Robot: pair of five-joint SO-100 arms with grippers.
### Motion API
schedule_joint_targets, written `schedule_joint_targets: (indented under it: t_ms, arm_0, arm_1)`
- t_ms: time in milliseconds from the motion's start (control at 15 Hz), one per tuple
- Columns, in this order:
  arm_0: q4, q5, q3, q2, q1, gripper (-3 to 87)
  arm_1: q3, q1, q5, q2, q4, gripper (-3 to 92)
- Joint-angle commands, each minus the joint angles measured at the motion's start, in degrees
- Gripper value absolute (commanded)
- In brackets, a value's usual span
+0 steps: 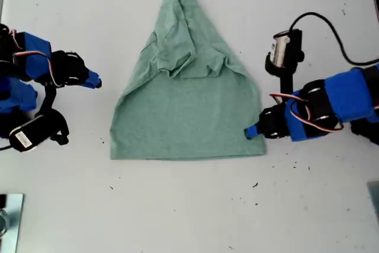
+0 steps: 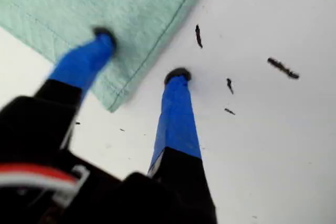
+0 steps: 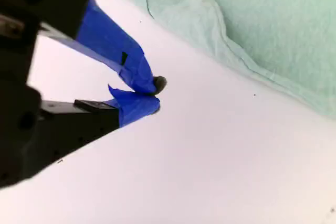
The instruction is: Fold t shirt
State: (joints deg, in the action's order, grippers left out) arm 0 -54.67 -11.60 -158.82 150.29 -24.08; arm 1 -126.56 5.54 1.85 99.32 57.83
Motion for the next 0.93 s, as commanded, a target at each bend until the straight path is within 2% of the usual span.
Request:
schedule_joint_targets:
  t_ms: [0,200,333,533,867]
  arm_0:
    - [0.53,-0.09,-0.18,2.81,1.41,-0.1]
    - [0.18,0.79,-2.37,6.86,1.49,-0.1]
    - [0.00,0.97,-2.64,7.21,1.49,-0.1]
    - [-0.09,0.62,-2.20,7.29,1.32,-0.2]
    - [-0.53,0.88,-2.29,8.09,2.02,-0.2]
  arm_1:
    - [0.18,2.64,1.23,-6.42,-4.57,2.4]
    - [1.67,3.25,0.70,-3.60,-0.70,2.4]
    - [12.57,2.37,-2.29,0.09,15.82,-0.8]
    - [42.63,2.37,-5.54,0.88,40.87,-1.2]
    - [72.69,3.08,-12.83,-20.30,40.52,-1.2]
